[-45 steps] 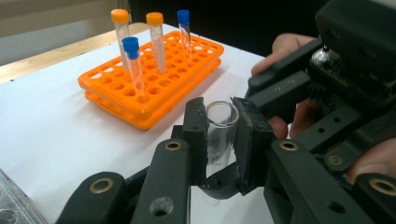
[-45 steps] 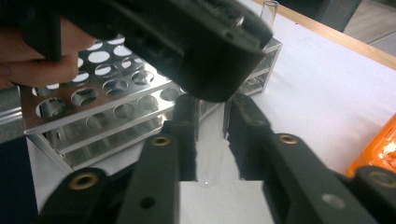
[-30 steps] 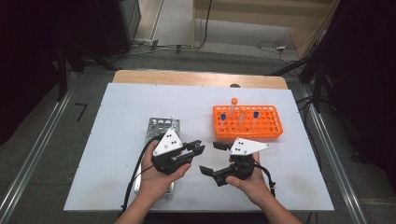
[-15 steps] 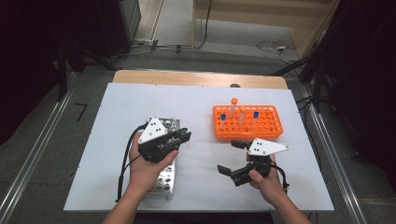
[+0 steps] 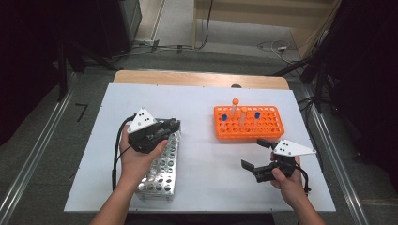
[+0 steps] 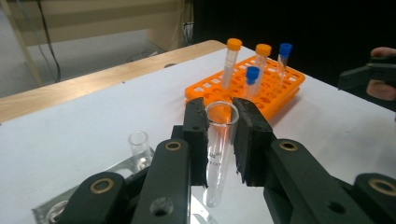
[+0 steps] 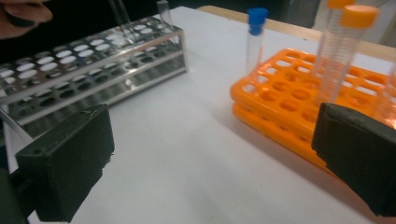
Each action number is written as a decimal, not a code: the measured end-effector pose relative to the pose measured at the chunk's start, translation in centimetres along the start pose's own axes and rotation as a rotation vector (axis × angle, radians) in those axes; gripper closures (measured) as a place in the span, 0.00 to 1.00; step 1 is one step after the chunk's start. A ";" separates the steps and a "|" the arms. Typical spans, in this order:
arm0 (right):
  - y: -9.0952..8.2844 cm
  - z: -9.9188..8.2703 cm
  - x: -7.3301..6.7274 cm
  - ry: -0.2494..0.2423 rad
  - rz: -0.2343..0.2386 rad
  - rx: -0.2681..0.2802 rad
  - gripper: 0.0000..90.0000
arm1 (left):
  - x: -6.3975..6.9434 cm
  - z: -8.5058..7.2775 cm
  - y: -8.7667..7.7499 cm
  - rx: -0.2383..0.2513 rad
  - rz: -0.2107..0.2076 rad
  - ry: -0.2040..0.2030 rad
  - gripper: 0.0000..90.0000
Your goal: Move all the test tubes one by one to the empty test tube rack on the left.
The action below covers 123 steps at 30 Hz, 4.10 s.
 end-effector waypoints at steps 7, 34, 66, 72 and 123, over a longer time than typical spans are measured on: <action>-0.3 -0.7 0.8 0.020 -0.014 -0.008 0.00 | -1.3 0.9 0.4 0.016 0.041 -0.003 0.86; 0.1 -1.3 1.4 0.023 -0.049 -0.033 0.00 | -3.5 -1.1 3.6 -0.085 0.140 0.016 0.85; 0.4 -1.5 2.0 0.029 -0.069 -0.045 0.00 | -2.6 -1.3 2.2 -0.023 0.043 -0.096 0.33; 0.4 -1.4 2.4 0.039 -0.072 -0.046 0.00 | -1.4 -0.9 0.9 0.012 -0.006 -0.098 0.20; 5.4 -4.0 10.7 0.196 -0.279 -0.162 0.79 | 0.8 -2.5 -0.6 -0.001 -0.087 -0.112 0.00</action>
Point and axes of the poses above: each handheld gripper's, and its own axes: y roughly forward along the jaws, z roughly out of its top, x roughly to its right, the point moved 10 cm from there along y, roughly forward along the jaws, and after that the axes turned 15 degrees about -y, right-handed, at the moved point
